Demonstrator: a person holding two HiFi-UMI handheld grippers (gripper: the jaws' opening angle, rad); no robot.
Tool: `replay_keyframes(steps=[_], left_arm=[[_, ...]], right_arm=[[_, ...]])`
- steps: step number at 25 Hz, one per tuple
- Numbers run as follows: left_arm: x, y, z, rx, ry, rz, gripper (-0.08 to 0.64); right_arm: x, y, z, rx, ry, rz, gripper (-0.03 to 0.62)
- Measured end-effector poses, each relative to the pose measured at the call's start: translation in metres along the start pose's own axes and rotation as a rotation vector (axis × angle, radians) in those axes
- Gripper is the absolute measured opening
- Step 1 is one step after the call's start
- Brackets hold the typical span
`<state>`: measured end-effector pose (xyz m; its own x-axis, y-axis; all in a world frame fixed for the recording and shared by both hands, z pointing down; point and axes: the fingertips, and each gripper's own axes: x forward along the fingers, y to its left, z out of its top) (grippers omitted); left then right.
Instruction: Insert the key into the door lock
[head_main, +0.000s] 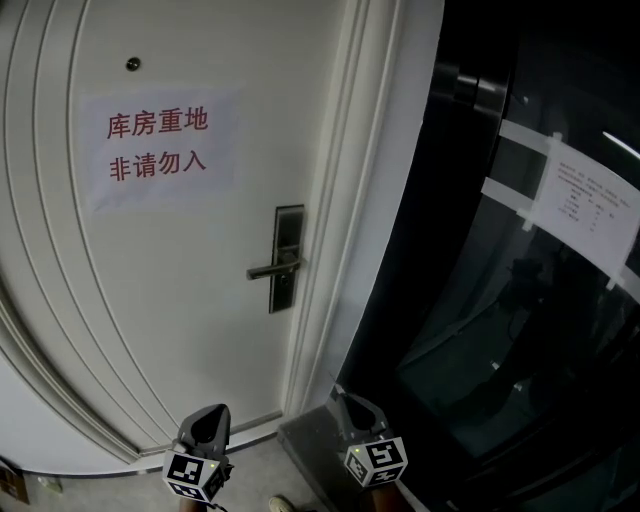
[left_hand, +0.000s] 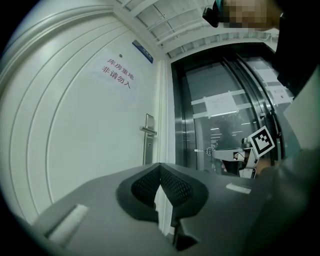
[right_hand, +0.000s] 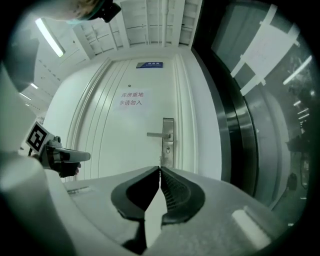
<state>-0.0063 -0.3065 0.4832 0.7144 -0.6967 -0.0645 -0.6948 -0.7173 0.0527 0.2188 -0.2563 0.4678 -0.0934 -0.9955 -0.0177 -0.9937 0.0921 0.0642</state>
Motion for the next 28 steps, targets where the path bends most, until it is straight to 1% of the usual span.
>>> replay_keyframes(steps=[5,11,15,18,21,25,28], left_arm=[[0.03,0.014,-0.003,0.008,0.009,0.028,0.003],[0.047,0.024,-0.007,0.02,0.026,0.059,0.003],[0.052,0.031,-0.008,0.02,0.03,0.087,0.003],[0.054,0.036,-0.013,0.019,0.042,0.109,0.003],[0.054,0.044,-0.016,0.024,0.052,0.137,0.003],[0.052,0.055,-0.015,0.028,0.049,0.181,0.003],[0.047,0.066,-0.014,0.03,0.046,0.216,0.003]], right_arm=[[0.049,-0.014,0.013,-0.141,-0.021,0.053,0.009],[0.097,-0.025,0.038,-0.37,-0.055,0.098,0.009],[0.13,-0.028,0.048,-0.585,-0.065,0.113,0.009],[0.153,-0.029,0.057,-0.714,-0.068,0.126,0.009],[0.176,-0.026,0.066,-0.784,-0.06,0.143,0.009],[0.205,-0.031,0.058,-0.905,-0.073,0.145,0.009],[0.22,-0.03,0.057,-0.967,-0.069,0.14,0.009]])
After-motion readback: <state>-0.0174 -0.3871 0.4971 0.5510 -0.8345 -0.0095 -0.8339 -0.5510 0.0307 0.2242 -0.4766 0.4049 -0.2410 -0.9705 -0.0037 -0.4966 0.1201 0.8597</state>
